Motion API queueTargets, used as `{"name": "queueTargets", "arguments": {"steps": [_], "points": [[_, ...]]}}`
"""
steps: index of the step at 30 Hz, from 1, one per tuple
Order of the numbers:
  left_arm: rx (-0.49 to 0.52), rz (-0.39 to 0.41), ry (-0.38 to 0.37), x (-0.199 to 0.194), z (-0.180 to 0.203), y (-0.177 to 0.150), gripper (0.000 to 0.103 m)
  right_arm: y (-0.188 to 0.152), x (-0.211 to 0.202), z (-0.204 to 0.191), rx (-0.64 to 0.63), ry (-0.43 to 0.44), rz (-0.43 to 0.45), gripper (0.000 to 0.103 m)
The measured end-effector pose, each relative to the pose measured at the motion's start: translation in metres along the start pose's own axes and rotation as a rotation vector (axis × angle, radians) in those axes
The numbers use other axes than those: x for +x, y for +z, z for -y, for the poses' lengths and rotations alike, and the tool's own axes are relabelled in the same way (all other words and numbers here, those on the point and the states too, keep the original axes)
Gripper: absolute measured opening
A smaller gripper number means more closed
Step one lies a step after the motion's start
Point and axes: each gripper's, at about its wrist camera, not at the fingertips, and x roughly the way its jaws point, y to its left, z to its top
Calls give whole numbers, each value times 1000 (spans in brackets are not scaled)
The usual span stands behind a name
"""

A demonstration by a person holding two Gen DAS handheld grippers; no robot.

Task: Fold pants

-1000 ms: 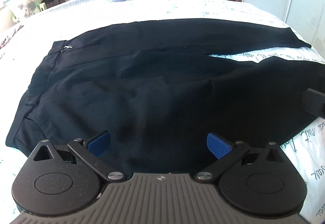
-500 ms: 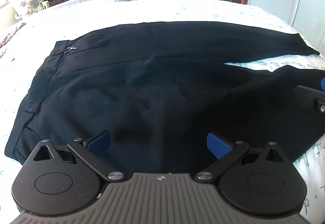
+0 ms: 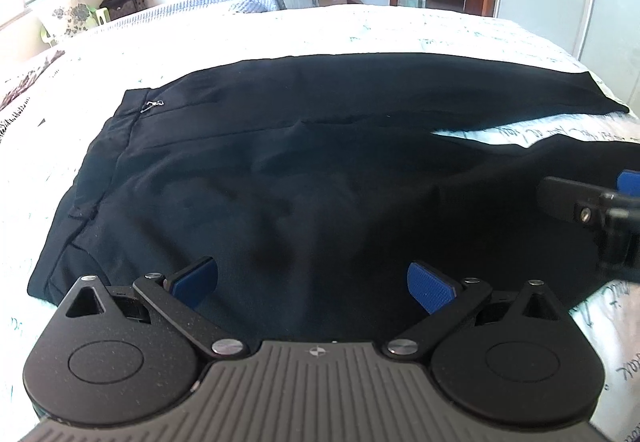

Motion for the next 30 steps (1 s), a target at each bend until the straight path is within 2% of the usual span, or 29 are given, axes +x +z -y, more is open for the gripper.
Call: {"name": "queueTargets", "arguments": {"steps": [7,16,21,30], "points": [[32,26,1,-14,14,-2,102,-4,-12,2,-17,-7,9,103],[21,23,15,-13,10,1,102,10,-14,1,-62,48,48,103],[19,14,8,-9,11,1,102,17,-12,-1,-67,42,64,103],[7,-4,5,1,5,1,102,6,2,-2,-41,15,15,103]]}}
